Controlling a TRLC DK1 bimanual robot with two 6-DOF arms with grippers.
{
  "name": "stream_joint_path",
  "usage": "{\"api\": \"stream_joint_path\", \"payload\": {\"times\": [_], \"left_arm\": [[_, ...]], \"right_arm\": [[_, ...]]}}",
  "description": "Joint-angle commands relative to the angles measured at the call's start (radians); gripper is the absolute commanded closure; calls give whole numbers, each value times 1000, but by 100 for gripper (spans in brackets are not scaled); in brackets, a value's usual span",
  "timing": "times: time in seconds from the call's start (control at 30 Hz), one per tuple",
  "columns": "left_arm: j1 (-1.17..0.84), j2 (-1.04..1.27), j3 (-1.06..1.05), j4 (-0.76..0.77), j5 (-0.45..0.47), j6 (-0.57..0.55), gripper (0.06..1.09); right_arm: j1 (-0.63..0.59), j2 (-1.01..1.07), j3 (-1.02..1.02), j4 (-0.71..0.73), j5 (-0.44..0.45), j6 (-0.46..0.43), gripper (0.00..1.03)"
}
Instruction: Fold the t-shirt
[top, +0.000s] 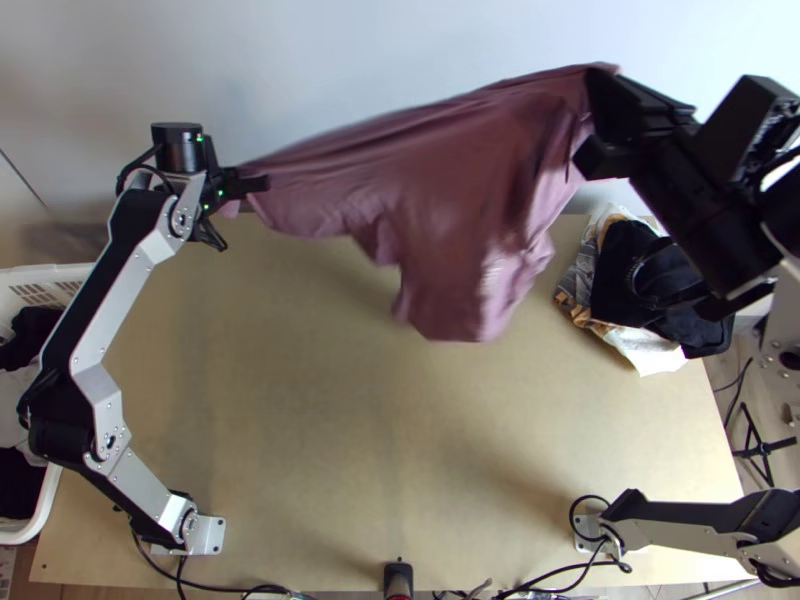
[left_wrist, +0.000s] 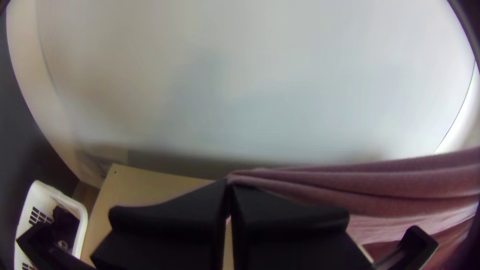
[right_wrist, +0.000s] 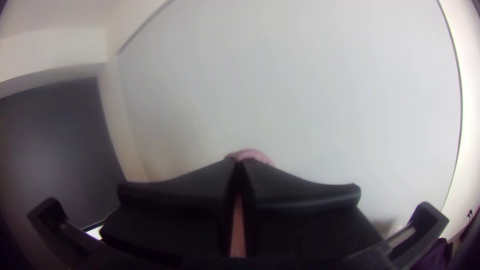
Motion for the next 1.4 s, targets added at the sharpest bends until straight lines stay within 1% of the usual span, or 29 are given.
{"api": "stream_joint_path", "payload": {"times": [0.0,0.23,0.33,0.43,0.47,0.5,0.57,0.63,0.67,0.7,0.73,0.83,0.87,0.9,0.97,1.0,1.07,1.13,1.2,1.27,1.33,1.37], "left_arm": [[55,5,10,-127,54,-46,97],[-12,-71,13,-122,64,-60,97],[-28,-93,49,-119,65,-58,97],[-31,-87,122,-99,67,-43,97],[-31,-73,153,-89,65,-41,102],[-31,-59,188,-80,65,-40,104],[-31,-22,259,-70,57,-41,105],[-29,30,349,-70,31,-43,105],[-25,61,397,-69,16,-43,105],[-20,88,441,-56,4,-43,105],[-15,99,451,-14,-12,-41,105],[-9,120,451,102,-31,-34,105],[-11,127,451,131,-47,-32,105],[-14,130,451,152,-62,-32,105],[-19,139,449,203,-153,-38,105],[-20,139,447,210,-182,-41,105],[-19,125,431,209,-240,-61,105],[-17,79,371,212,-249,-68,105],[-6,50,329,203,-254,-69,105],[6,11,263,206,-252,-66,105],[18,-30,190,203,-246,-61,105],[24,-61,131,203,-225,-60,105]], "right_arm": [[13,11,2,5,6,0,100],[22,20,7,6,7,-3,100],[22,31,15,11,7,-6,100],[10,84,54,31,9,-17,100],[-4,113,71,45,9,-41,100],[-30,136,74,72,9,-57,100],[-76,205,120,98,7,-60,100],[-156,273,168,125,-27,-60,100],[-177,305,185,141,-37,-63,100],[-216,334,188,171,-43,-67,100],[-239,360,188,198,-43,-67,100],[-288,431,189,270,-42,-67,100],[-297,449,189,304,-34,-64,100],[-302,465,189,341,-5,-66,100],[-302,485,194,424,62,-75,100],[-302,486,196,448,78,-75,100],[-295,480,194,477,112,-104,100],[-291,459,188,500,142,-127,100],[-291,428,159,568,174,-159,100],[-288,383,111,597,182,-196,100],[-266,322,21,588,182,-199,100],[-254,279,-56,585,181,-202,100]]}}
